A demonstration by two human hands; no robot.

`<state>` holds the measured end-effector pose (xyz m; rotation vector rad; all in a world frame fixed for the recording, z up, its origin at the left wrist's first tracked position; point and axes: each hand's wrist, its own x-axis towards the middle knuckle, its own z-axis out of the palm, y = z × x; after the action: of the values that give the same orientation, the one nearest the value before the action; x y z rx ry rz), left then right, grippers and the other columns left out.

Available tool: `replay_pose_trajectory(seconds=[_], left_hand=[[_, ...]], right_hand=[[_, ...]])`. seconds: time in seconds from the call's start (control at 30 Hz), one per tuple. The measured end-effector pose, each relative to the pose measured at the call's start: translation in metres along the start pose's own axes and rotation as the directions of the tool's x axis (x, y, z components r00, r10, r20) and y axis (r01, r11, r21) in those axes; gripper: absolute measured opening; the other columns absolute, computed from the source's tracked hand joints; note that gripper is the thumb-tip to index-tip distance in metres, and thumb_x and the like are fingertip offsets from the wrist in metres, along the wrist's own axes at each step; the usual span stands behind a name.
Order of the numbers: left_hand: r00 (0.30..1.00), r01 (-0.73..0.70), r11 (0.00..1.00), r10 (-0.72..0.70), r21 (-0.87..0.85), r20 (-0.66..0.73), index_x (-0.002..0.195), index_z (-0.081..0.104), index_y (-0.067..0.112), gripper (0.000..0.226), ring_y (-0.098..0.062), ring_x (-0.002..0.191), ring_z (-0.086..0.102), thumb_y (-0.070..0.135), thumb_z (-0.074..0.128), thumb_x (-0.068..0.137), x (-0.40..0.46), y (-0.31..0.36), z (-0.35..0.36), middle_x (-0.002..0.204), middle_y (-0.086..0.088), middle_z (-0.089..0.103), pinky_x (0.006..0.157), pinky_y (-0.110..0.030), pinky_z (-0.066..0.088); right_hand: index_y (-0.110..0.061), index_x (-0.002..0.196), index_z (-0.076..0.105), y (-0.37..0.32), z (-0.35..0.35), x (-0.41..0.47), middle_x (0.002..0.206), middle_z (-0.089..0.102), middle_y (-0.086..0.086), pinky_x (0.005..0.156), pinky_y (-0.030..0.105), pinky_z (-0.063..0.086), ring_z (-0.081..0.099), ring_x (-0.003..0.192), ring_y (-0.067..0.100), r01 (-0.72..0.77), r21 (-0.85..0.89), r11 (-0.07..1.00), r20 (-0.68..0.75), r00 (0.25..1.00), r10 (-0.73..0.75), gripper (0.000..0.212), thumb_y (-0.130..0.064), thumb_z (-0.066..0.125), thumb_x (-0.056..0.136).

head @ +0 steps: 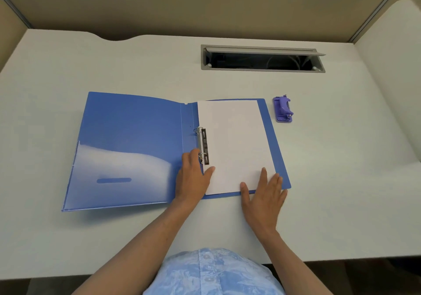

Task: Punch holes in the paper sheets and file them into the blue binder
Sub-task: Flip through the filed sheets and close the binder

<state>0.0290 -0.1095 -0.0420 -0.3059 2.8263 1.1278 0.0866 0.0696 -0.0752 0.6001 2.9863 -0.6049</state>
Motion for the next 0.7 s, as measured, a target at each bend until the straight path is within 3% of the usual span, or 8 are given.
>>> replay_pose_trajectory(seconds=[0.2, 0.33, 0.43, 0.53, 0.6, 0.7], left_hand=[[0.997, -0.065, 0.997, 0.067, -0.041, 0.047, 0.143, 0.039, 0.02, 0.061, -0.023, 0.109, 0.055, 0.029, 0.067, 0.089, -0.004, -0.007, 0.005, 0.127, -0.005, 0.044, 0.087, -0.027, 0.043], [0.993, -0.098, 0.993, 0.102, -0.068, 0.066, 0.141, 0.04, 0.023, 0.061, -0.025, 0.092, 0.059, 0.032, 0.069, 0.088, -0.001, -0.014, 0.004, 0.123, -0.003, 0.045, 0.086, -0.036, 0.051], [0.99, -0.118, 0.991, 0.122, -0.07, 0.065, 0.14, 0.041, 0.023, 0.06, -0.026, 0.09, 0.059, 0.031, 0.069, 0.087, 0.001, -0.017, 0.004, 0.121, -0.003, 0.045, 0.084, -0.038, 0.051], [0.989, -0.13, 0.987, 0.136, -0.09, 0.066, 0.138, 0.044, 0.022, 0.059, -0.024, 0.086, 0.058, 0.029, 0.07, 0.086, 0.003, -0.018, 0.003, 0.117, 0.001, 0.044, 0.083, -0.035, 0.051], [0.986, -0.134, 0.986, 0.143, -0.1, 0.083, 0.137, 0.045, 0.022, 0.057, -0.018, 0.077, 0.056, 0.028, 0.071, 0.086, 0.005, -0.019, 0.001, 0.113, 0.005, 0.041, 0.081, -0.033, 0.051], [0.98, -0.149, 0.981, 0.164, -0.125, 0.116, 0.138, 0.045, 0.024, 0.057, -0.012, 0.067, 0.054, 0.028, 0.07, 0.087, 0.008, -0.02, -0.003, 0.113, 0.006, 0.042, 0.078, -0.031, 0.052]], right_hand=[[-0.013, 0.157, 0.018, -0.007, 0.011, 0.001, 0.158, 0.017, 0.035, 0.12, 0.058, 0.008, 0.009, 0.15, 0.046, 0.003, -0.056, 0.998, -0.006, 1.0, -0.003, 0.069, -0.043, 0.044, 0.101], [-0.01, 0.156, 0.022, -0.009, 0.013, 0.0, 0.153, 0.024, 0.039, 0.119, 0.059, 0.013, 0.017, 0.146, 0.05, 0.006, -0.055, 0.998, -0.015, 1.0, -0.006, 0.068, -0.043, 0.035, 0.097], [-0.005, 0.154, 0.026, -0.012, 0.012, -0.001, 0.152, 0.03, 0.037, 0.119, 0.059, 0.014, 0.022, 0.146, 0.048, 0.036, -0.008, 0.999, -0.038, 0.999, -0.037, 0.063, -0.033, 0.043, 0.1], [-0.006, 0.155, 0.02, -0.016, 0.004, -0.002, 0.159, 0.029, 0.021, 0.123, 0.05, 0.009, 0.019, 0.15, 0.036, 0.035, 0.198, 0.98, -0.018, 0.999, -0.032, 0.069, -0.022, 0.055, 0.099], [-0.014, 0.157, 0.011, -0.02, -0.001, -0.004, 0.162, 0.026, 0.009, 0.122, 0.048, 0.021, 0.02, 0.15, 0.03, -0.007, 0.406, 0.914, 0.011, 1.0, 0.003, 0.076, -0.019, 0.058, 0.098], [-0.028, 0.157, 0.008, -0.032, -0.014, -0.008, 0.153, 0.037, -0.001, 0.107, 0.035, 0.042, 0.045, 0.132, 0.016, -0.062, 0.616, 0.785, 0.064, 0.998, 0.029, 0.083, -0.016, 0.062, 0.096]])
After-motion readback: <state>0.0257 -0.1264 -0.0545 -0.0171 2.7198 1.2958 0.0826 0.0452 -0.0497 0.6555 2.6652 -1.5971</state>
